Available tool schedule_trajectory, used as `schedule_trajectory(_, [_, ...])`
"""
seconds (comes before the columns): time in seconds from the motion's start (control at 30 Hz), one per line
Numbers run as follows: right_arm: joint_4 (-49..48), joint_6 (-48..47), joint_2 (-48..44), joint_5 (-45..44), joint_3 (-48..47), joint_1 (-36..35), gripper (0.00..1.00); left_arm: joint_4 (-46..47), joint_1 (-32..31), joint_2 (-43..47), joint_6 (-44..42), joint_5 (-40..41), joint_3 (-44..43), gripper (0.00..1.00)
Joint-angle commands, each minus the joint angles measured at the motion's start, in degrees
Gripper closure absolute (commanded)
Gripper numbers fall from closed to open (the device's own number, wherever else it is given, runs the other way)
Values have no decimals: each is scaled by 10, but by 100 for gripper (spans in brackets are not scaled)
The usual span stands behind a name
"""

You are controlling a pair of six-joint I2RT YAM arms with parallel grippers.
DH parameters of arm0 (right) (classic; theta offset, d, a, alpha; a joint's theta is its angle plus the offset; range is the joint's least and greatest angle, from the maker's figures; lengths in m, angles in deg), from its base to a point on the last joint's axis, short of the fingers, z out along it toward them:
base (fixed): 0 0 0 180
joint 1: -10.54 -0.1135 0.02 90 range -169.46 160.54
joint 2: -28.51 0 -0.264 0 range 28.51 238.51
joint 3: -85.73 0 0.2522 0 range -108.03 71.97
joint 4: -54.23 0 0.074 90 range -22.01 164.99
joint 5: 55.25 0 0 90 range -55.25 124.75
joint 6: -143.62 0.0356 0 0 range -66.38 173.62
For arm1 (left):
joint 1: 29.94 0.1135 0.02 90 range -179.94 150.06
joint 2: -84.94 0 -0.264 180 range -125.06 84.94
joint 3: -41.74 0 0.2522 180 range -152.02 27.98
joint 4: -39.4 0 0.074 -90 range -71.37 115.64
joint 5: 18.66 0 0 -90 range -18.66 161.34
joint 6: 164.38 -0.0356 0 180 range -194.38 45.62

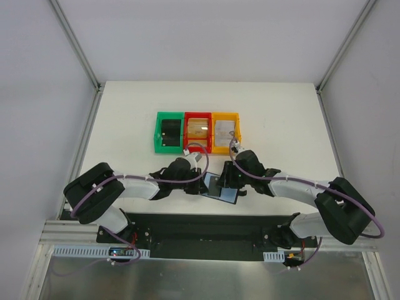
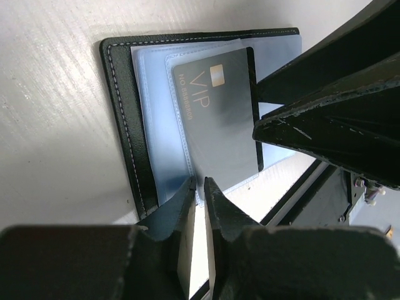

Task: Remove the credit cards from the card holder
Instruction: Remove the credit card from the card holder.

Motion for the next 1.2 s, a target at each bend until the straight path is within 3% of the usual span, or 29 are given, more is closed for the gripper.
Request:
schedule_trajectory(0.0, [-21, 9, 8, 4, -7, 4, 57, 3, -8, 22, 10, 33, 17, 90])
schedule_trajectory(0.27, [-26, 12, 2, 9, 11, 16, 57, -27, -8, 54, -1, 55, 17, 88])
schedule_trajectory(0.53, [-54, 11, 19, 31, 17, 22, 56, -89, -1, 111, -31, 91, -5, 67])
schedule_trajectory(1.17, [-9, -71, 88, 63, -52, 24, 55, -103, 0, 137, -23, 99, 13, 66])
